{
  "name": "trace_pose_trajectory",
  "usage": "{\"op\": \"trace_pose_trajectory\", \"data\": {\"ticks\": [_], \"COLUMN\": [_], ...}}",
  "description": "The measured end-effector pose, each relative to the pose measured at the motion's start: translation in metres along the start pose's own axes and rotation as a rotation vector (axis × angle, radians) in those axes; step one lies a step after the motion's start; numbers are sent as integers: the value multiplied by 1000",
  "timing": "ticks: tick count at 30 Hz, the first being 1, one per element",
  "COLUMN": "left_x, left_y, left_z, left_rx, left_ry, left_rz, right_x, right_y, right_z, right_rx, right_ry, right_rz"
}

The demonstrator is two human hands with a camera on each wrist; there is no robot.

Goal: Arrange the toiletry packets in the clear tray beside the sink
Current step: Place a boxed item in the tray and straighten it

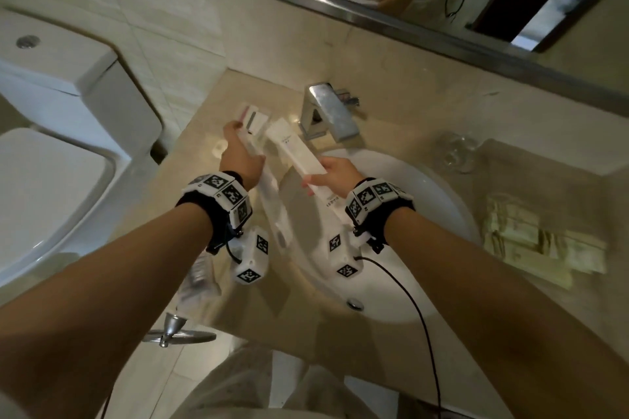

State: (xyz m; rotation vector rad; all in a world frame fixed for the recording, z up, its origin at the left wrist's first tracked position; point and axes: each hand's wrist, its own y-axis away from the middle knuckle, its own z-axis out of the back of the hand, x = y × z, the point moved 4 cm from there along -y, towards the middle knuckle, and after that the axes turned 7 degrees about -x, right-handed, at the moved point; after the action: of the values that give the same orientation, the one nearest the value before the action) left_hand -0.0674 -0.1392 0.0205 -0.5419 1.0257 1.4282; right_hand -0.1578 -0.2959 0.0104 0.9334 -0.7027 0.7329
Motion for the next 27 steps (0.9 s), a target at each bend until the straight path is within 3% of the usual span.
{"op": "trace_pose_trajectory", "data": {"ticks": [5, 9, 12, 16, 27], "left_x": [-26, -48, -59, -76, -111], "left_y": [20, 43, 59, 82, 120], "left_z": [-40, -72, -98, -138, -222], "left_rx": [60, 82, 193, 334, 266], "left_ry": [-120, 10, 84, 9, -5], "left_rz": [-128, -101, -97, -184, -243], "right_x": [-26, -54, -73, -101, -187], "right_y": [23, 41, 56, 71, 121], "right_z": [51, 90, 114, 144, 243], "right_rx": [-14, -7, 10, -13, -142], "right_ry": [-53, -7, 48, 55, 65], "right_rz": [25, 11, 3, -30, -224]}}
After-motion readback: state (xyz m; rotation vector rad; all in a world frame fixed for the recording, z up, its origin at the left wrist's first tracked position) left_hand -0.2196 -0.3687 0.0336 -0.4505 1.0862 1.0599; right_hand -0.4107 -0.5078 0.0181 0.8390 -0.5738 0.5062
